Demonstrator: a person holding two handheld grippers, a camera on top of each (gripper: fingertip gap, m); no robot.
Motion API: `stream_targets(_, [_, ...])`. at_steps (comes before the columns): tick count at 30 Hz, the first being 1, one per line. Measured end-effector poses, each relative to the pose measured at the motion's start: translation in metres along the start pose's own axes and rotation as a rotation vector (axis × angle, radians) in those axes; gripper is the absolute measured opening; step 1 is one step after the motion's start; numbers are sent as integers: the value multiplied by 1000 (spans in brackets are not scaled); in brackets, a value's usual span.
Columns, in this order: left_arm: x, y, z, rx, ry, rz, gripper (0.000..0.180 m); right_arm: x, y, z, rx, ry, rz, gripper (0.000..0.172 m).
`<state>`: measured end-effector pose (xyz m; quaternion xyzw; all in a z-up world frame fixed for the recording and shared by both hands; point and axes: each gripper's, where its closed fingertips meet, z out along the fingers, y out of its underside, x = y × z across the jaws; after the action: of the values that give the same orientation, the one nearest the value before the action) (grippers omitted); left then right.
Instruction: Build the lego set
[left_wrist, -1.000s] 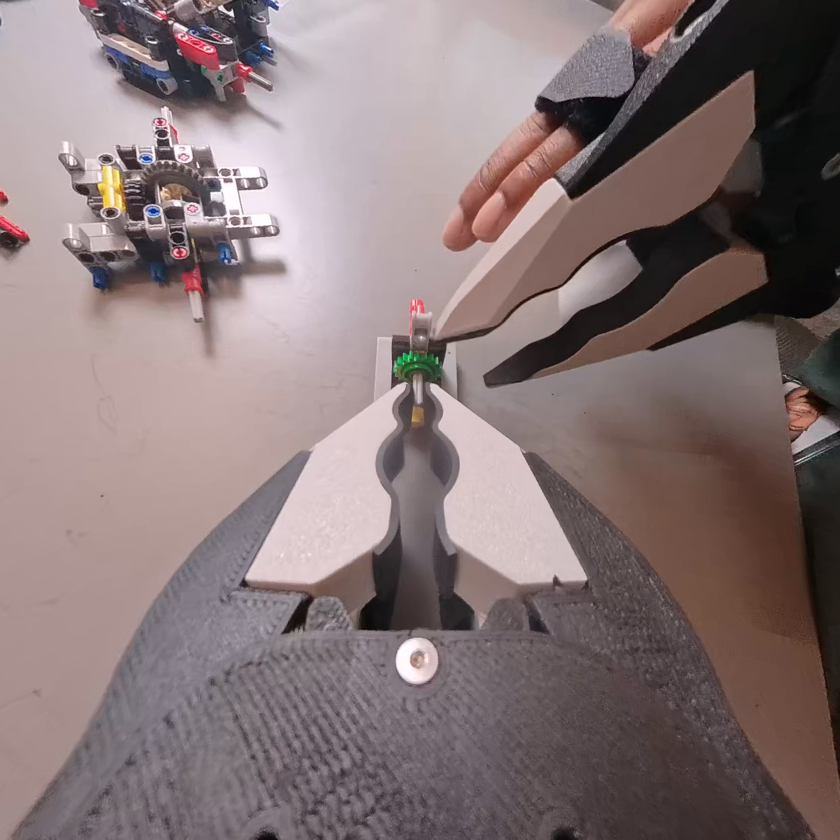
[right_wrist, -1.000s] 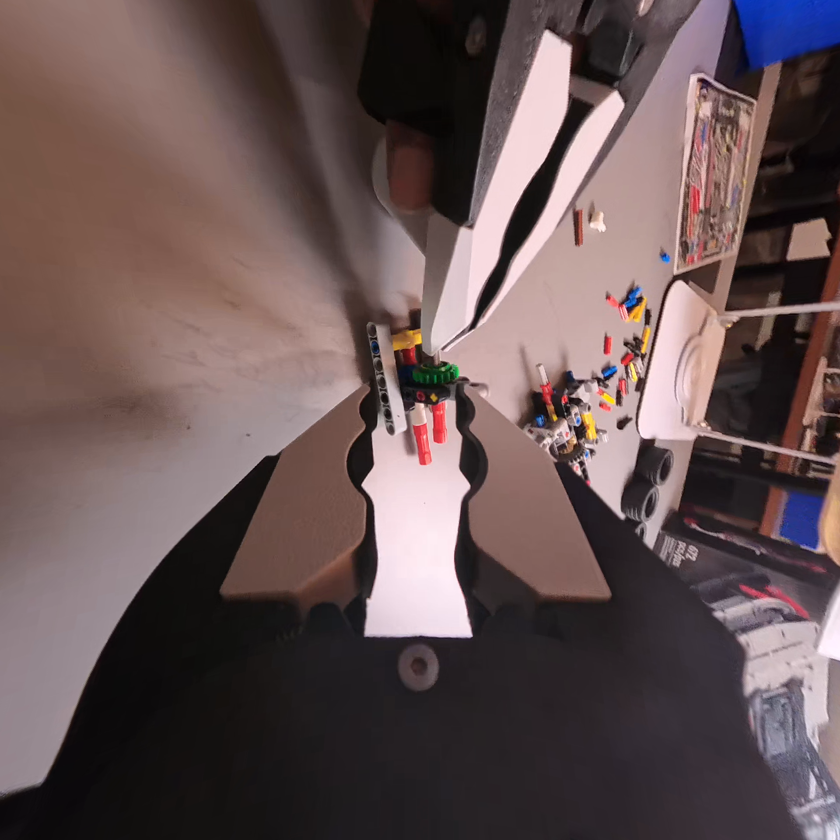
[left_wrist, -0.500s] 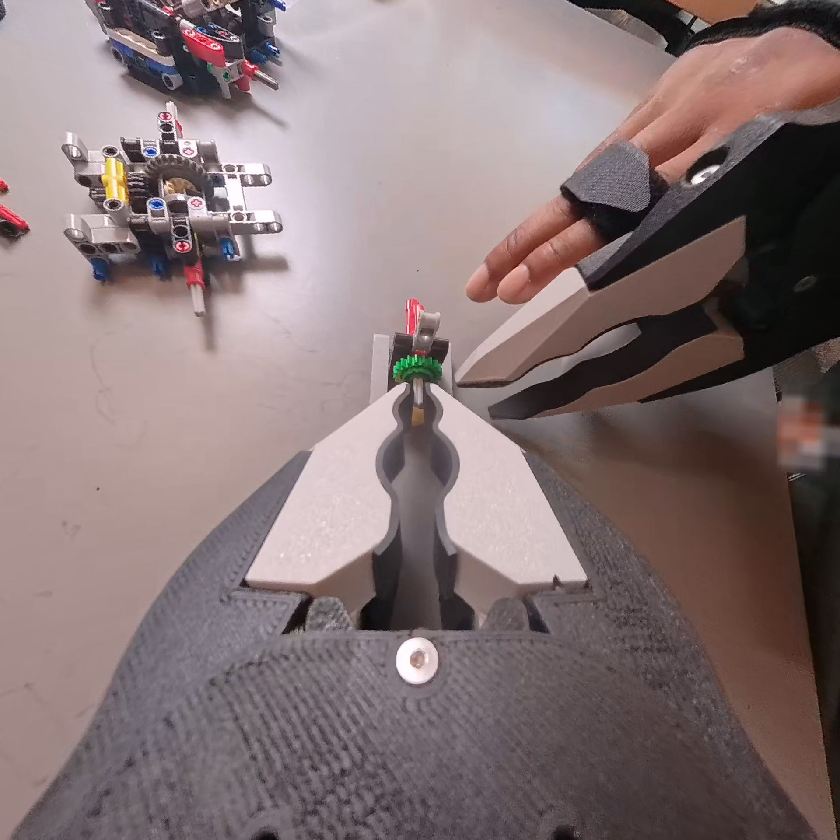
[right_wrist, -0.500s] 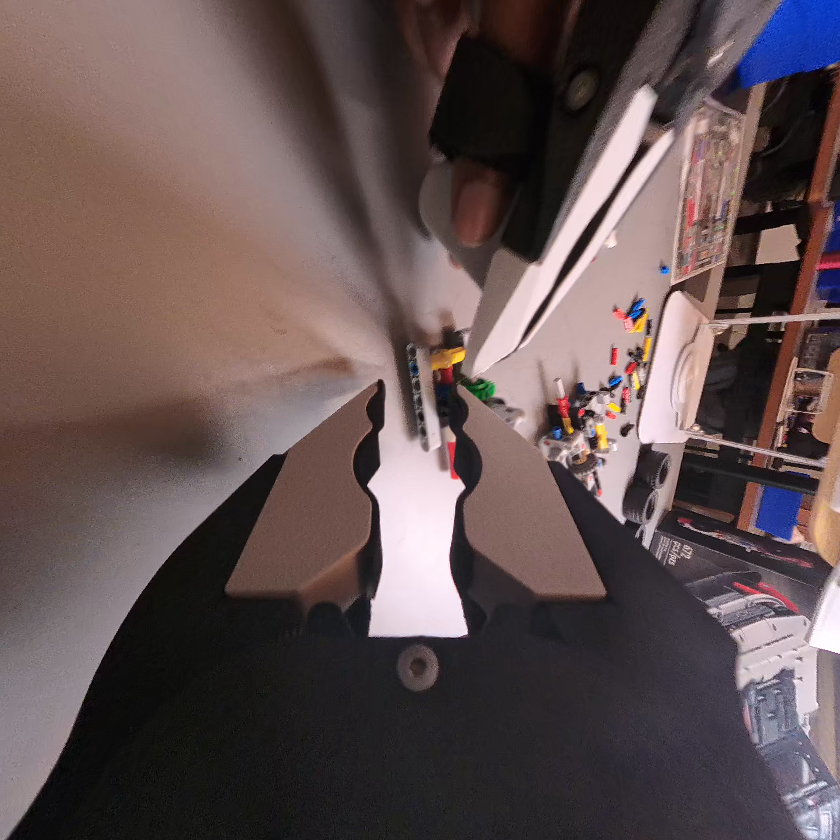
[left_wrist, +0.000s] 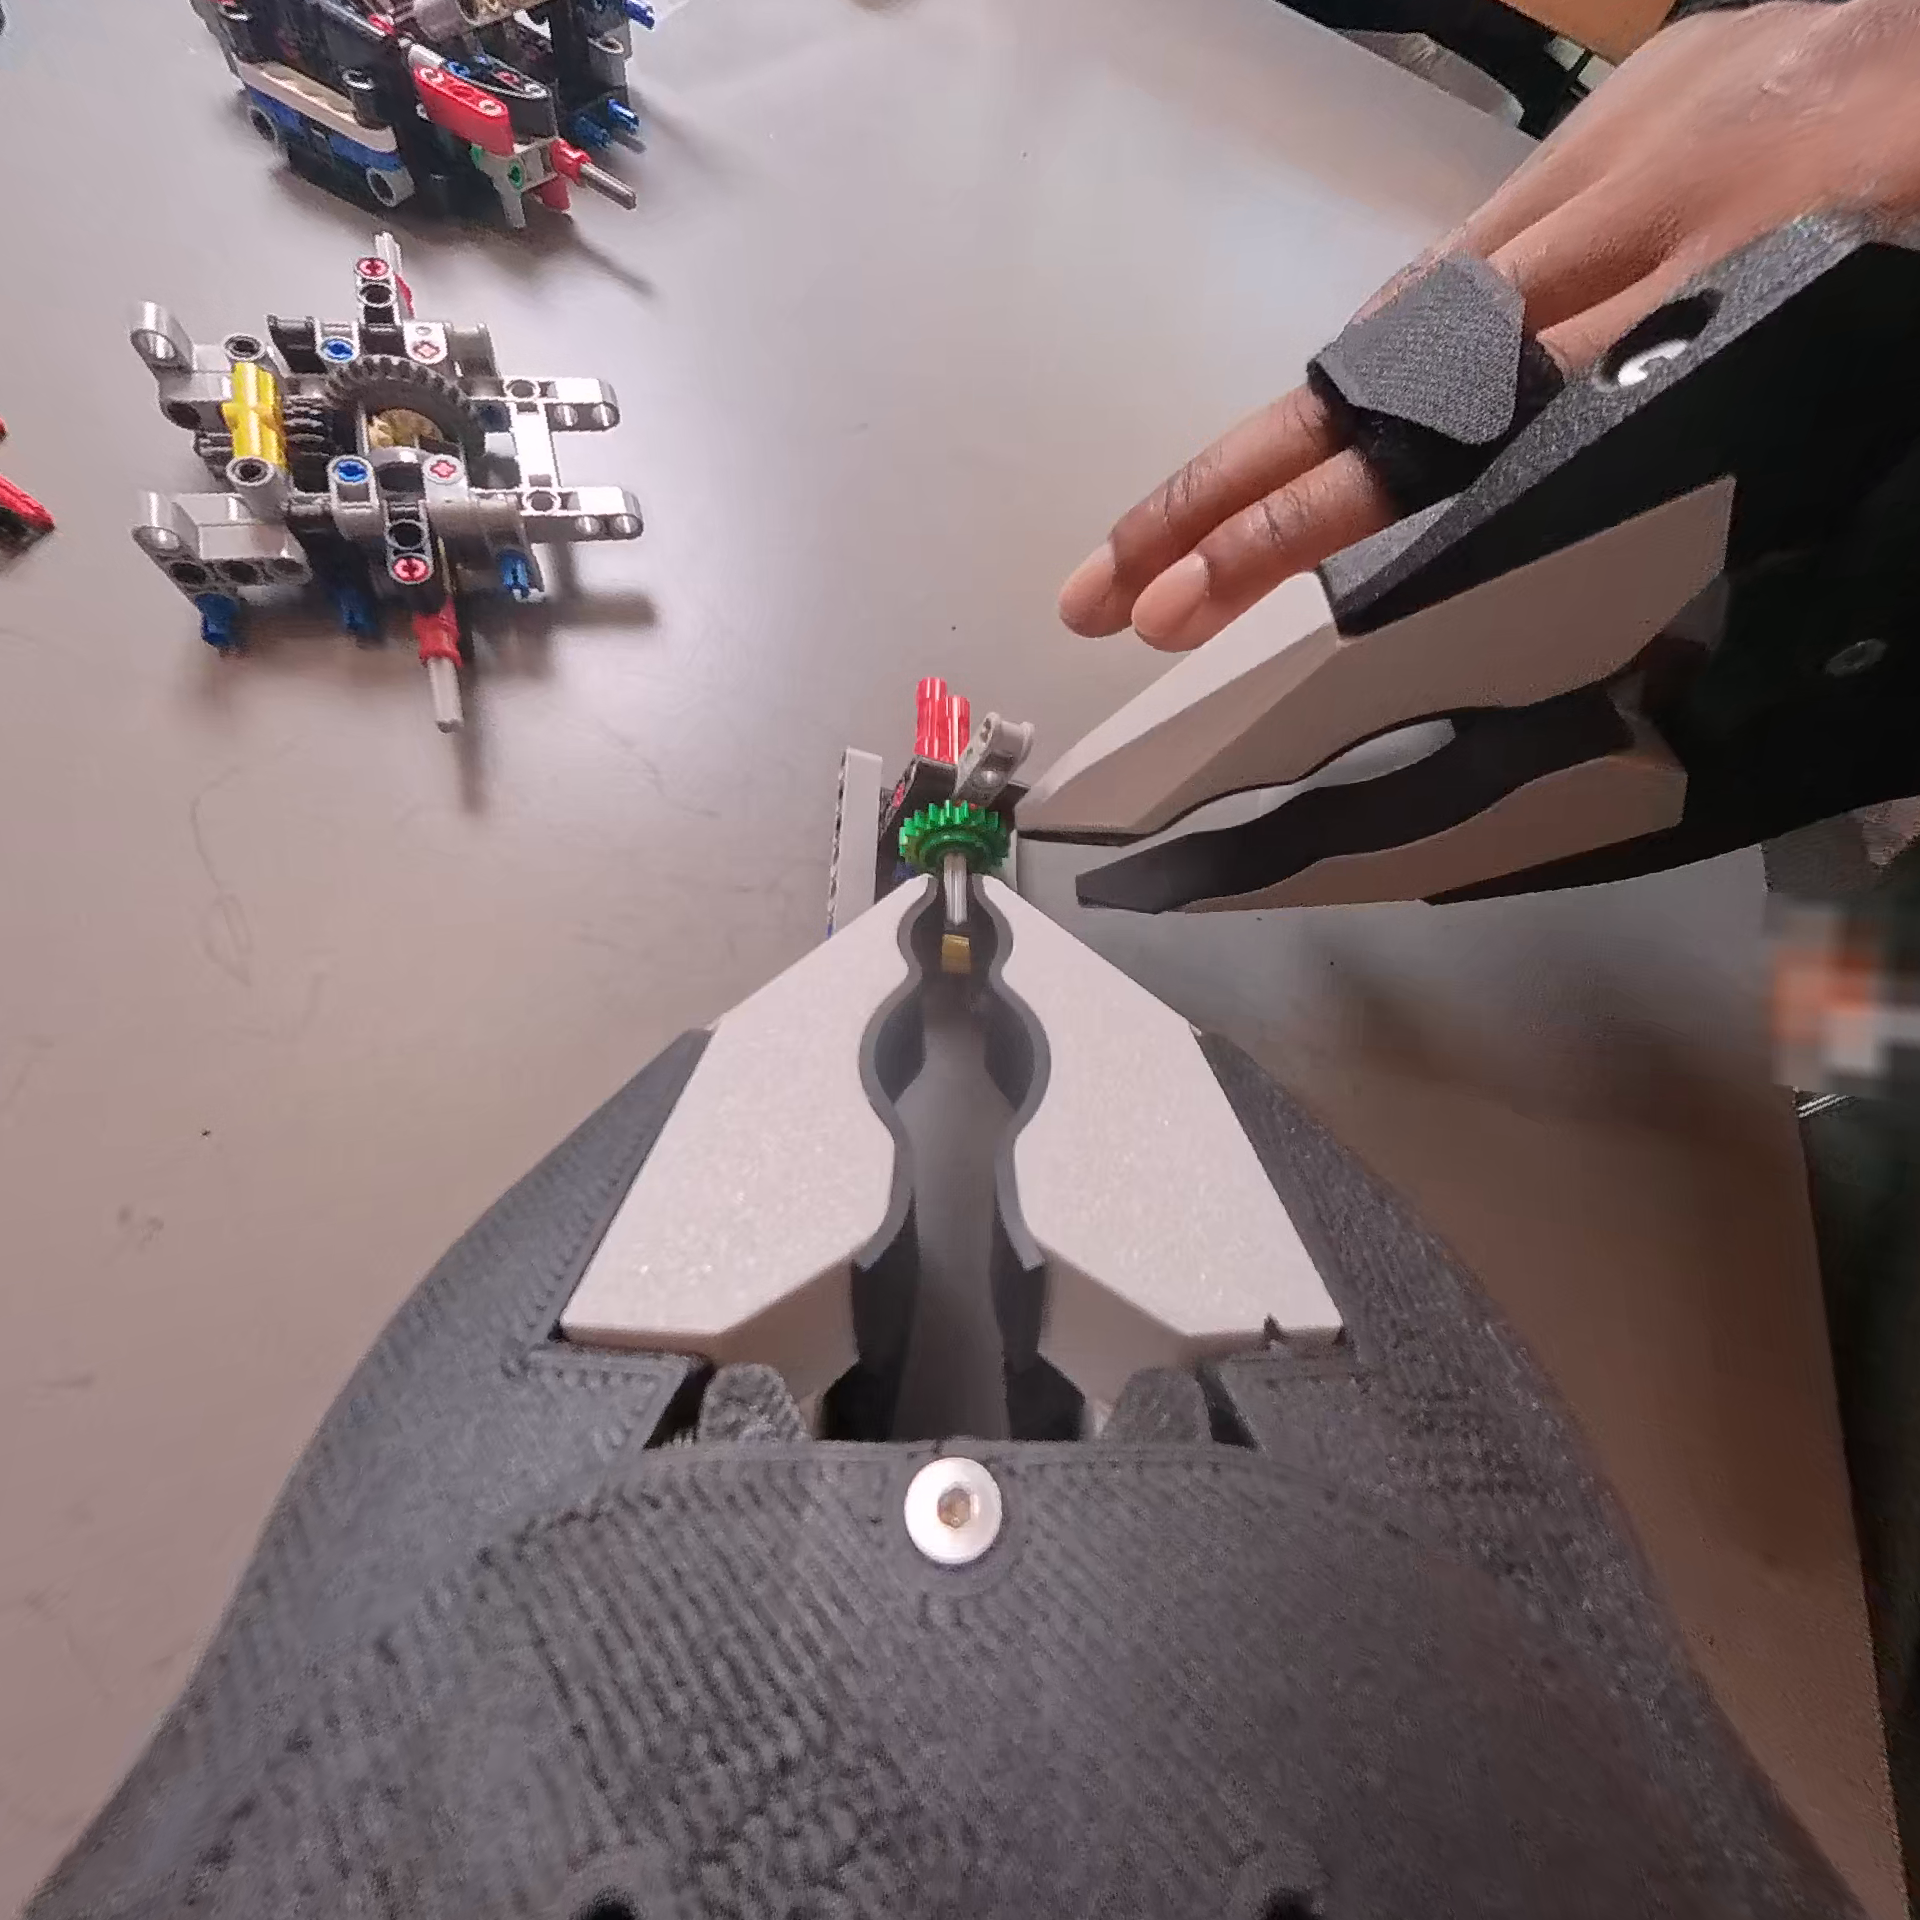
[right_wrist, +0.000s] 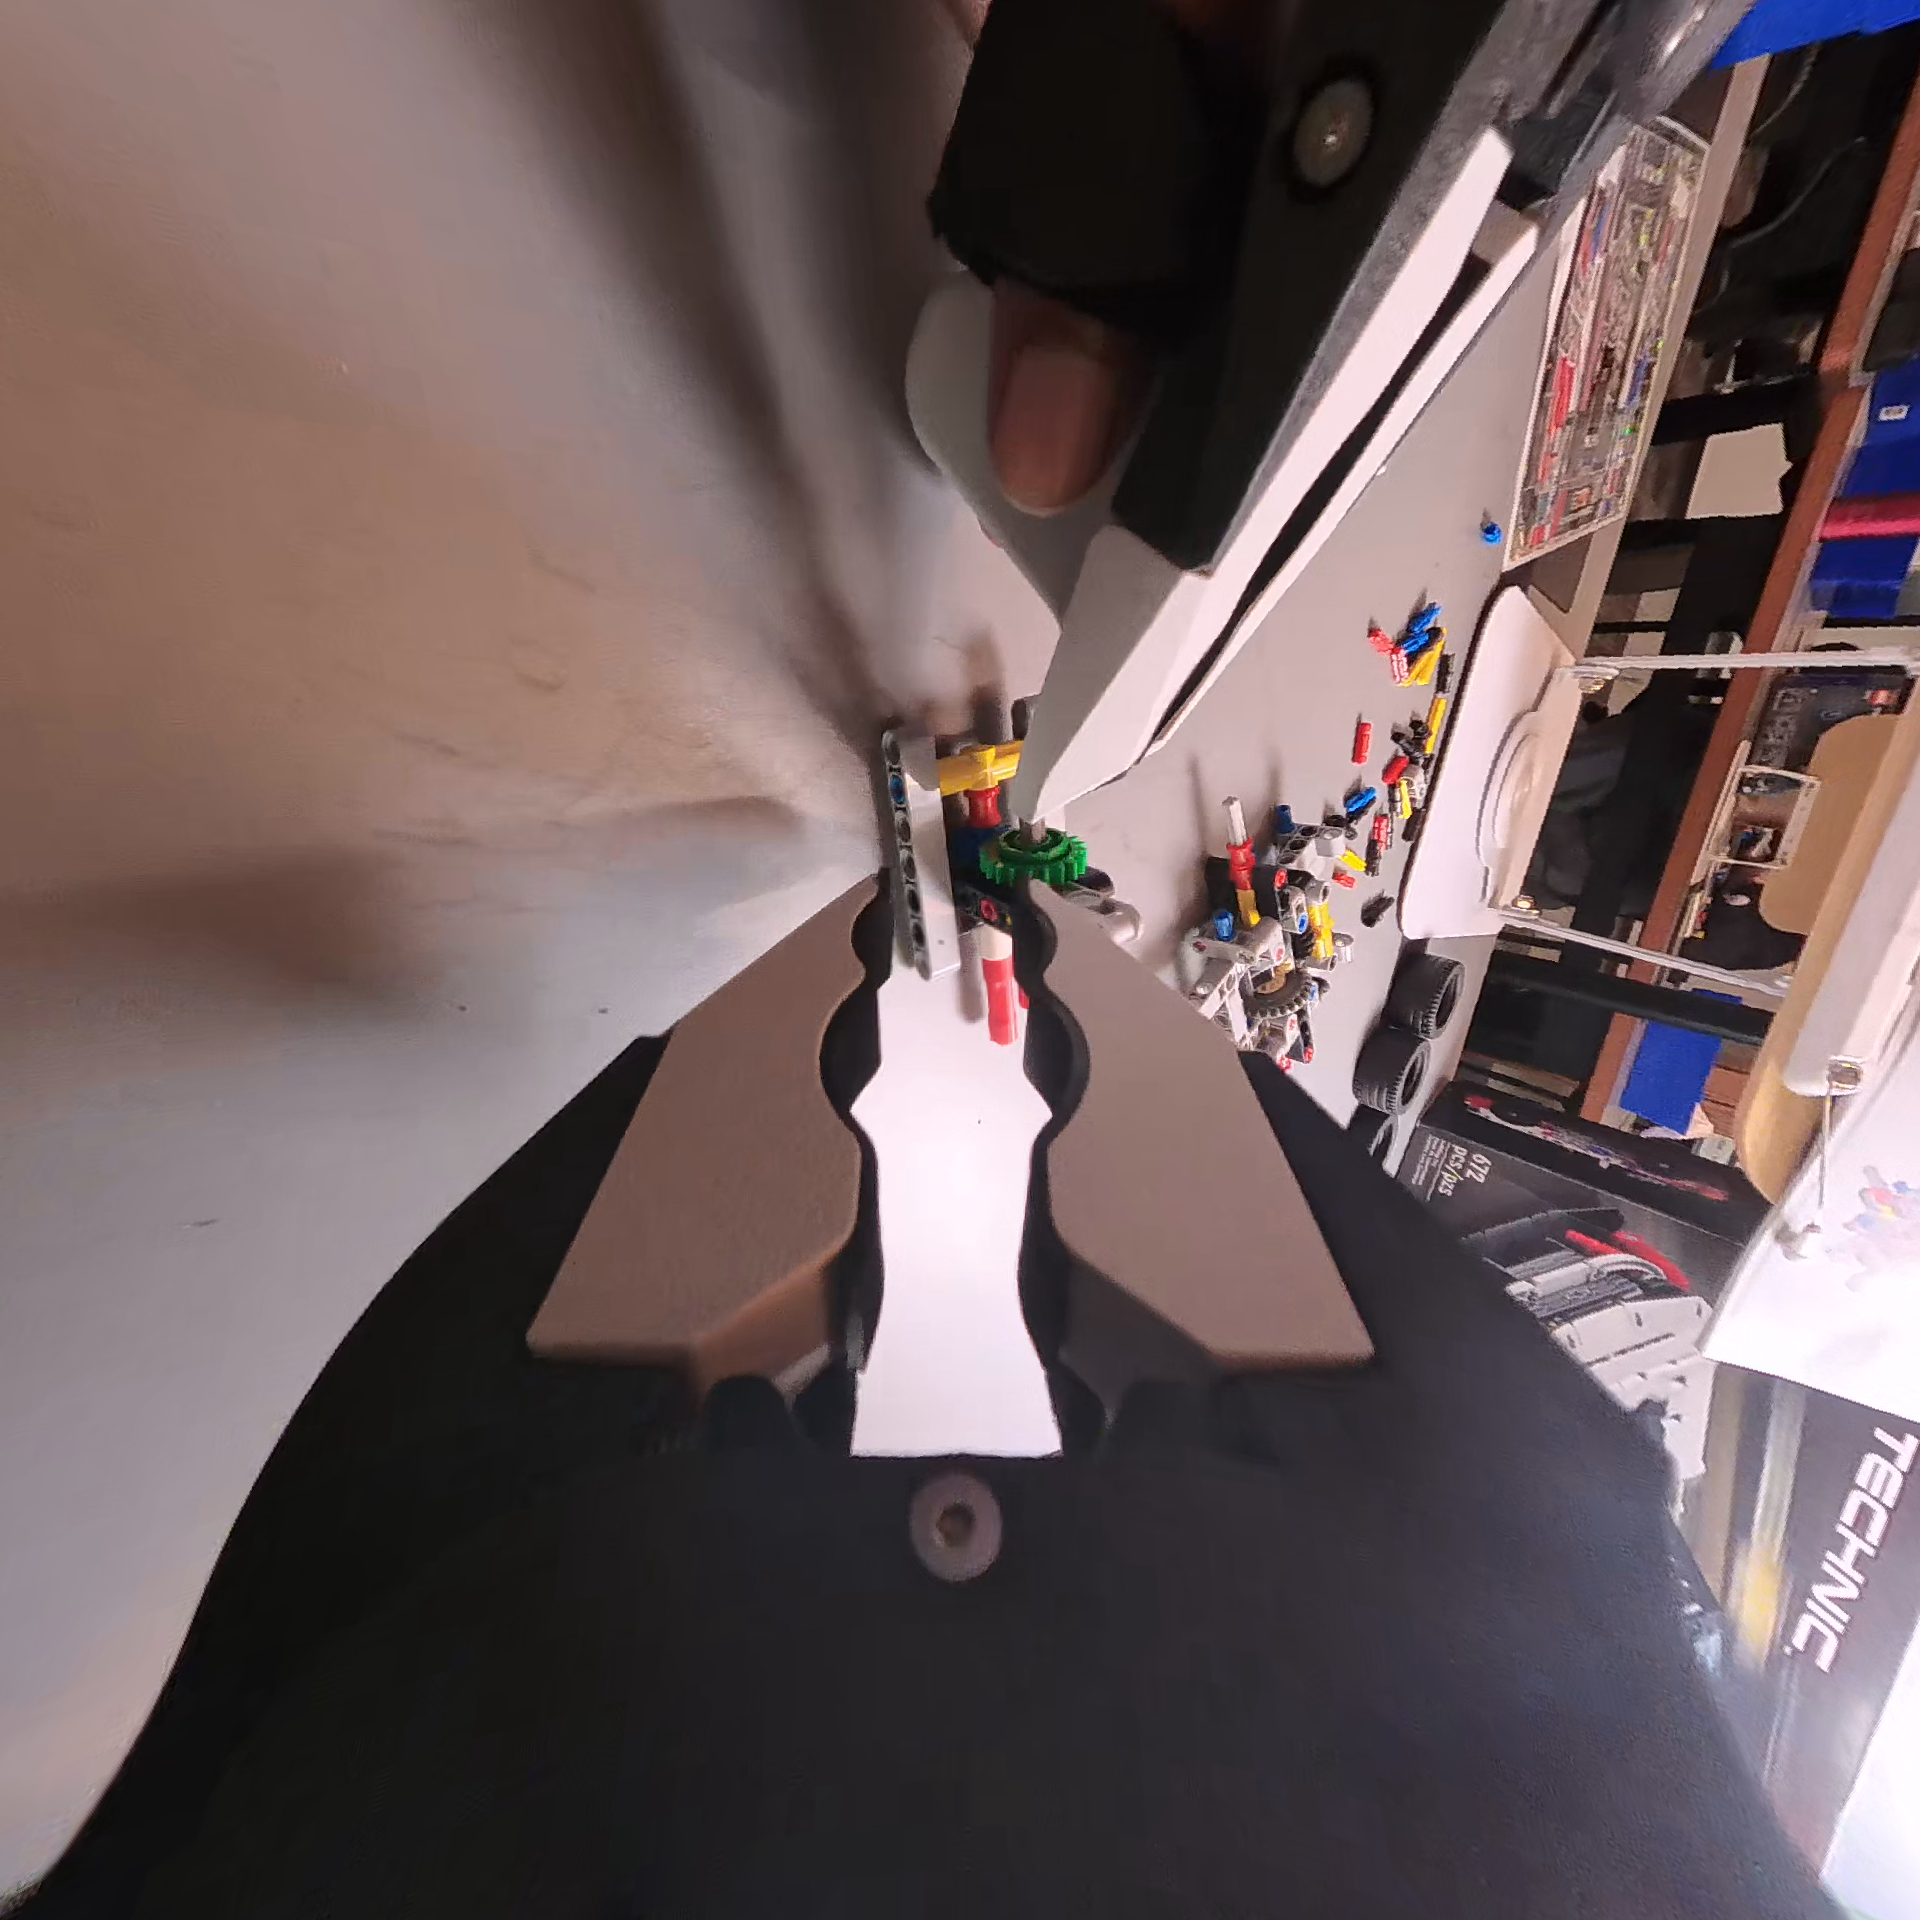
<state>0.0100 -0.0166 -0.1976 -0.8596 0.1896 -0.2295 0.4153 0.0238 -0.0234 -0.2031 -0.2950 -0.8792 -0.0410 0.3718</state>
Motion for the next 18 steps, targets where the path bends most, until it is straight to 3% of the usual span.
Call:
stream_targets(4, [0,0,0,1,-1,0,2,10,-13,-2,47,41,30,29])
stream_targets(8, [-1,-1,0,3,-4,-6,3,7,-3,8,-4,38,20,35])
stream_targets(18, [-4,-1,0,2,-8,-33,3,-3,-1,7,-5,-2,57,28])
